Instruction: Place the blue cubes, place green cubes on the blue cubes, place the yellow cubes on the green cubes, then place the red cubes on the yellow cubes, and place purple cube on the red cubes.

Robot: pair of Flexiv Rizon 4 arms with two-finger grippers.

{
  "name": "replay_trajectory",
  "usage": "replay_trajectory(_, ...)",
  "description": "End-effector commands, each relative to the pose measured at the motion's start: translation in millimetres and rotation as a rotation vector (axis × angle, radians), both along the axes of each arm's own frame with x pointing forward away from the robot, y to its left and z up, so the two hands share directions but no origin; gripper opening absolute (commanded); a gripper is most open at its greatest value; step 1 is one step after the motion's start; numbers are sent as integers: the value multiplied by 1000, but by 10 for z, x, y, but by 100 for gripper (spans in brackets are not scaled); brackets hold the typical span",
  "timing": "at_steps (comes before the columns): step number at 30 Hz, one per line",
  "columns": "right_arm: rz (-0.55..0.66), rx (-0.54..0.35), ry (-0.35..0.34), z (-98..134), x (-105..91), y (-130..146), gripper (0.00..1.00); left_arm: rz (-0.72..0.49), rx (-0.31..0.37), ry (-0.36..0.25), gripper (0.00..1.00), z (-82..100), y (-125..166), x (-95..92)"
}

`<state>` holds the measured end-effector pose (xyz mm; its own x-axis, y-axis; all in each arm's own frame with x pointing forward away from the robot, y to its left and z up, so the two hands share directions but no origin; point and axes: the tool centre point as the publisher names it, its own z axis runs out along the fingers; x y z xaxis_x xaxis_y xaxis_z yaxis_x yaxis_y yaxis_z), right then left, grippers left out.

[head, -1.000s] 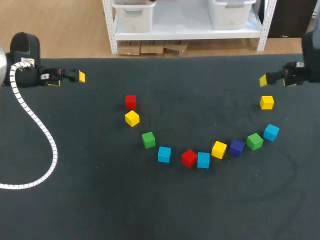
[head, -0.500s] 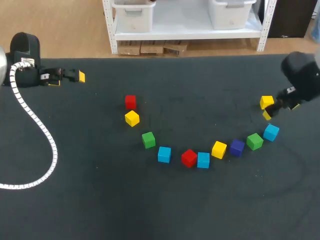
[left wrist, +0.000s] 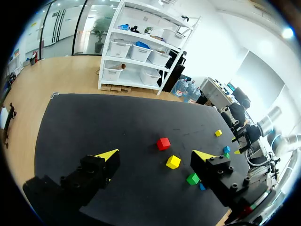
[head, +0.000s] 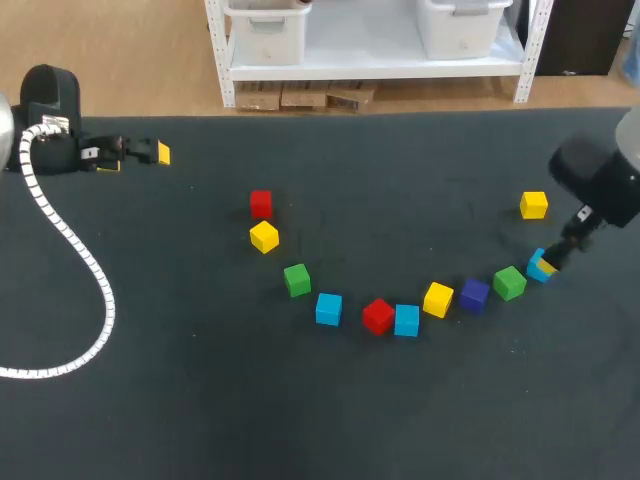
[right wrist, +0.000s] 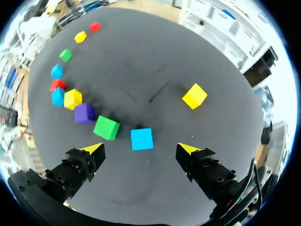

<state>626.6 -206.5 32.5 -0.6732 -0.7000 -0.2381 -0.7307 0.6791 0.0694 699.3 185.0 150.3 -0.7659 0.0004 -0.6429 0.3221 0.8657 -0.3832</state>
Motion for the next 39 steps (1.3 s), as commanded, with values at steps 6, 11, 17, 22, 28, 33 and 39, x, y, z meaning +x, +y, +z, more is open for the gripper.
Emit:
replay_trajectory(6,168,57,165,-181,130,85,100,0,0,0,100,-2,1,1)
replay_trajectory(11,199,35,166,-246,186,100,100,0,0,0,100,-2,1,1)
replay_trajectory(17,219,0,178,-369,229,71,70,0,0,0,100,-2,1,1)
replay_trajectory(22,222,-12,178,-404,233,65,27,0,0,0,100,-2,1,1)
replay_trajectory(28,241,-41,175,-375,210,84,0,0,0,0,100,-2,1,1)
replay_trajectory(33,313,-30,174,-122,212,201,0,0,0,0,100,-2,1,1)
replay_trajectory(39,465,5,141,220,341,520,0,0,0,0,100,-2,1,1)
